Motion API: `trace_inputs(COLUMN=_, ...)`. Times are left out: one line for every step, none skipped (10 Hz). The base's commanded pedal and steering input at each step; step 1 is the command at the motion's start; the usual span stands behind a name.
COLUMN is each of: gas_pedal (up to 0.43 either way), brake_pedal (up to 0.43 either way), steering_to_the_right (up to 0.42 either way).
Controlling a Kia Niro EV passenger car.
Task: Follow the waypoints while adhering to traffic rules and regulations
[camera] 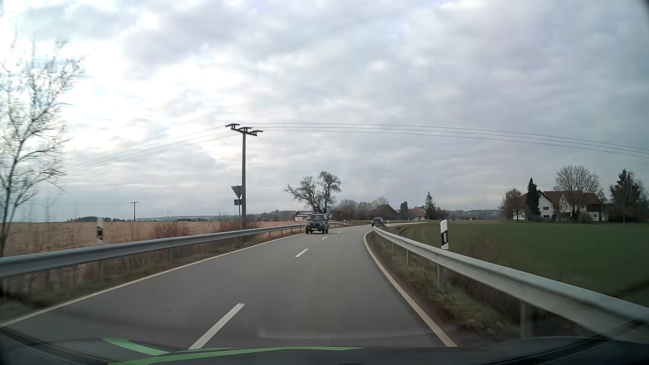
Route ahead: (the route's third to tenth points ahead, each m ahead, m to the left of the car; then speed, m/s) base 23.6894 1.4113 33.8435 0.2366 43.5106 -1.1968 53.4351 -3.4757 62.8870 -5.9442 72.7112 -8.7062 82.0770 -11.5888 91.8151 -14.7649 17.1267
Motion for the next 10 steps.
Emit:
trace_inputs(gas_pedal=0.228, brake_pedal=0.0, steering_to_the_right=0.02)
trace_inputs(gas_pedal=0.228, brake_pedal=0.0, steering_to_the_right=0.019)
trace_inputs(gas_pedal=0.228, brake_pedal=0.0, steering_to_the_right=0.019)
trace_inputs(gas_pedal=0.228, brake_pedal=0.0, steering_to_the_right=0.019)
trace_inputs(gas_pedal=0.228, brake_pedal=0.0, steering_to_the_right=0.019)
trace_inputs(gas_pedal=0.228, brake_pedal=0.0, steering_to_the_right=0.019)
trace_inputs(gas_pedal=0.228, brake_pedal=0.0, steering_to_the_right=0.019)
trace_inputs(gas_pedal=0.228, brake_pedal=0.0, steering_to_the_right=0.019)
trace_inputs(gas_pedal=0.228, brake_pedal=0.0, steering_to_the_right=0.019)
trace_inputs(gas_pedal=0.228, brake_pedal=0.0, steering_to_the_right=0.019)
